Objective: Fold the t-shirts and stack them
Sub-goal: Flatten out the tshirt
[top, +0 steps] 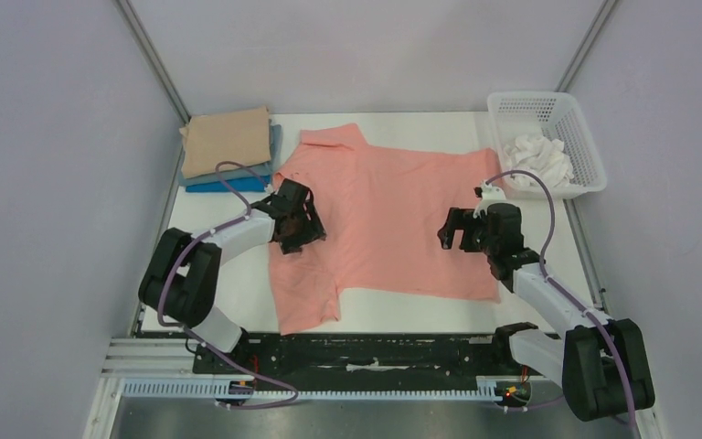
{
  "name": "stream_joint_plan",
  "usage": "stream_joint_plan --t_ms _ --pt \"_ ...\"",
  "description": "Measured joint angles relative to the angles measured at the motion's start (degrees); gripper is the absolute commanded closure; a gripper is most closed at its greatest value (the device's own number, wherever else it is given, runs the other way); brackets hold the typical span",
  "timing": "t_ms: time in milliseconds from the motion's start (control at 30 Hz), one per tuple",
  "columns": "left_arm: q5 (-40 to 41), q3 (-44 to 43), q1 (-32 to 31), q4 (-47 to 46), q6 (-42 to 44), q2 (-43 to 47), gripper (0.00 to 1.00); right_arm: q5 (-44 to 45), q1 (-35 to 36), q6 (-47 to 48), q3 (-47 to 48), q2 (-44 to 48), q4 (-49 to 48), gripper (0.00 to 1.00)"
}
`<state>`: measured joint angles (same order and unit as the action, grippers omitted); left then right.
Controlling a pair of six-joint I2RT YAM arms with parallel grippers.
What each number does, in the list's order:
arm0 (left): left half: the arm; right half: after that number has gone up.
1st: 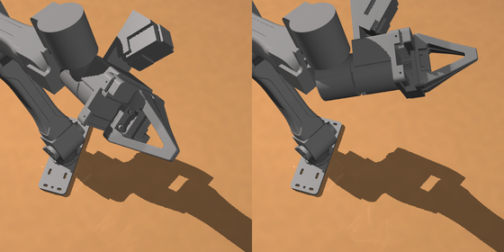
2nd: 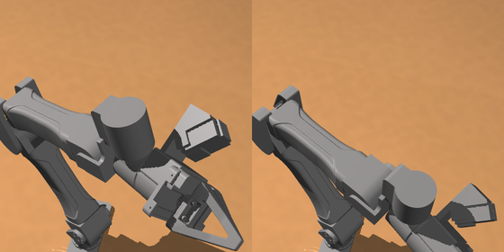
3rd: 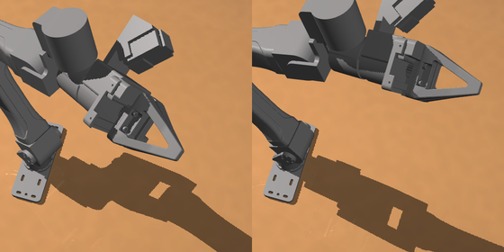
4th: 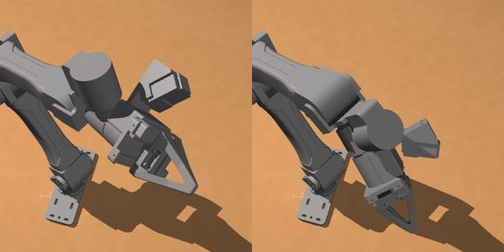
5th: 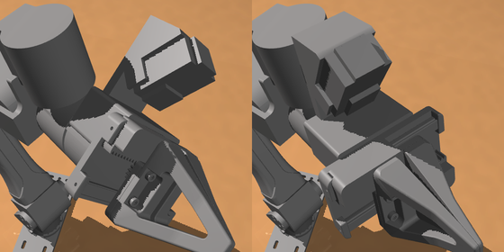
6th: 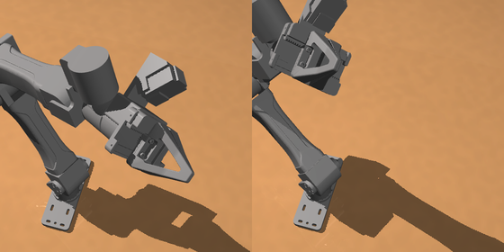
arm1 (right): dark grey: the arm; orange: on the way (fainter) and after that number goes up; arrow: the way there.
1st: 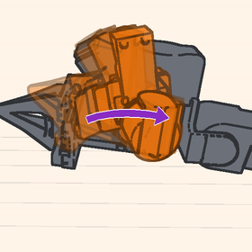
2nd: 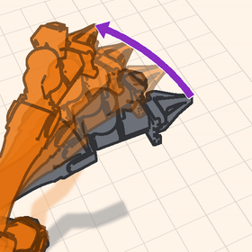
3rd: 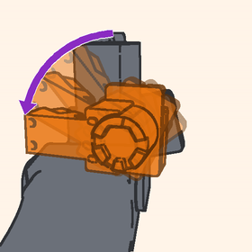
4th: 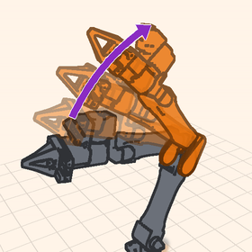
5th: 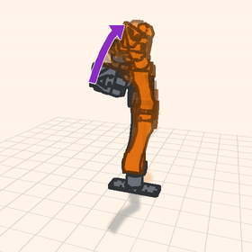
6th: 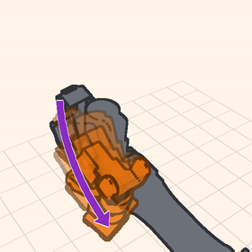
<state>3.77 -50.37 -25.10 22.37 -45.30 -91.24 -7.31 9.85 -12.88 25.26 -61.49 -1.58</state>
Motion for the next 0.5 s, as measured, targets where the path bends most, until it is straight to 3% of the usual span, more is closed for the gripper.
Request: stream_joint_plan --t_ms 300,500 --pt "-5.9 11.3 0.2 0.9 0.0 12.0 0.22 5.6 0.0 0.0 -3.7 -0.2 -1.7 0.02" --pt "-4.1 7.5 0.2 9.0 0.3 11.1 0.22 3.6 0.0 0.0 -3.7 0.2 -4.5 0.02"
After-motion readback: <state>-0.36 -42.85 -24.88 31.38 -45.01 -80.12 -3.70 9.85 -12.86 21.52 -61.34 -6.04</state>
